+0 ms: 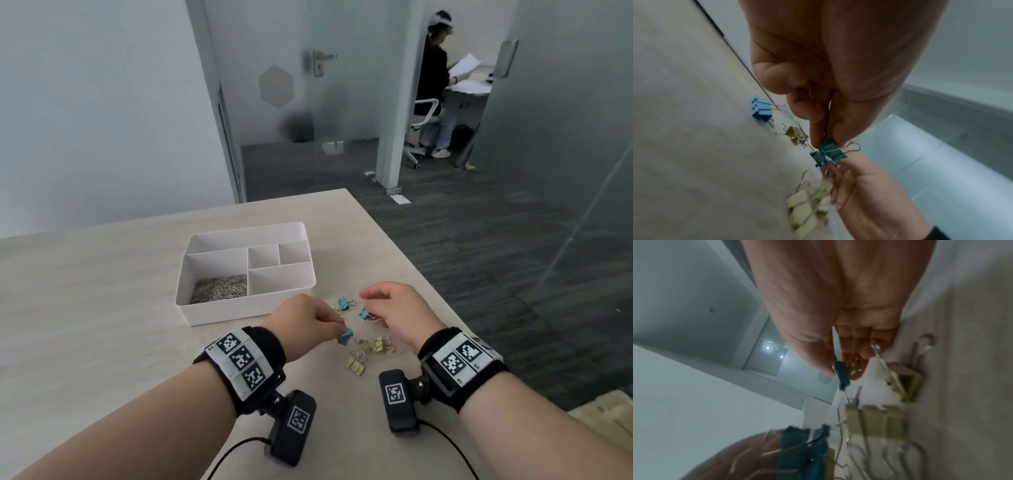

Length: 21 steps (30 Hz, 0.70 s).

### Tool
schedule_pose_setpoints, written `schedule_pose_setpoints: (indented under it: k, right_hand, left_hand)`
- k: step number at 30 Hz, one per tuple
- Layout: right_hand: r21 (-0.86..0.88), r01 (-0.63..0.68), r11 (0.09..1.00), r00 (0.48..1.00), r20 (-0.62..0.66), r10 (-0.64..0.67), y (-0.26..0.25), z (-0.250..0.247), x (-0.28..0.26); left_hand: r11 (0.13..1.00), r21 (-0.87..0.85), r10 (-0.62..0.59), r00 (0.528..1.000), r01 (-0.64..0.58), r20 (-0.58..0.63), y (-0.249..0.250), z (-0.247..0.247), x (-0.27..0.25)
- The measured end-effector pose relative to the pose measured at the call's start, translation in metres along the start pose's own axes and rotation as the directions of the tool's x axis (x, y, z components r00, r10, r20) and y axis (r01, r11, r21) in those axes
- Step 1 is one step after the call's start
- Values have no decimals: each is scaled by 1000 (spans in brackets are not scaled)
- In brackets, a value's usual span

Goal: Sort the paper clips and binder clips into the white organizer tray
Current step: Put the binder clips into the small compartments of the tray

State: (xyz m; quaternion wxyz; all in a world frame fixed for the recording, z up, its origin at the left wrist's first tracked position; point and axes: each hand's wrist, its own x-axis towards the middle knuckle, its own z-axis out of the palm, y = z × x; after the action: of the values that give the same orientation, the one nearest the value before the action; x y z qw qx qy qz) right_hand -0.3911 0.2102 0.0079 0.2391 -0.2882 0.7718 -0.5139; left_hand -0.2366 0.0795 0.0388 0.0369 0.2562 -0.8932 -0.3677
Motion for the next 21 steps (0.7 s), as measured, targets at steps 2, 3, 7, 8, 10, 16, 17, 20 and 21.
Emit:
schedule_pose_setpoints:
  k: [2, 3, 7, 8, 10, 16, 17, 20, 21]
  right_hand:
    - [-18, -37, 999, 996, 75, 39, -5, 1, 8]
    - [-30, -54, 998, 993, 99, 56, -8, 2, 12]
    - [-104, -82, 991, 983, 156, 97, -13, 9, 25]
    - [-123, -82, 989, 980, 170, 103, -13, 10, 27]
    - [-137, -87, 987, 977, 180, 111, -13, 12, 31]
    - [-125, -33, 992, 993, 109, 47, -22, 8, 28]
    - [-99, -23, 995, 996, 86, 31, -24, 8, 27]
    - [-28, 19, 999, 999, 36, -18, -36, 12, 28]
    - [-4, 34, 999, 999, 30, -34, -41, 14, 29]
  left_hand:
    - [993, -116, -15, 999, 11, -39, -5, -11, 0]
    - [986, -168, -34, 998, 23, -62, -7, -17, 0]
    - [944, -321, -124, 981, 71, -146, -20, -42, 2]
    - [929, -361, -144, 979, 83, -145, -23, -47, 2]
    - [892, -439, -174, 978, 107, -114, -28, -53, 2]
    - [816, -568, -209, 971, 106, -119, -37, -63, 4]
    - [816, -571, -214, 965, 92, -150, -39, -67, 6]
    - [831, -554, -226, 936, 41, -271, -47, -81, 14]
    - [841, -541, -233, 921, 30, -311, -49, -87, 18]
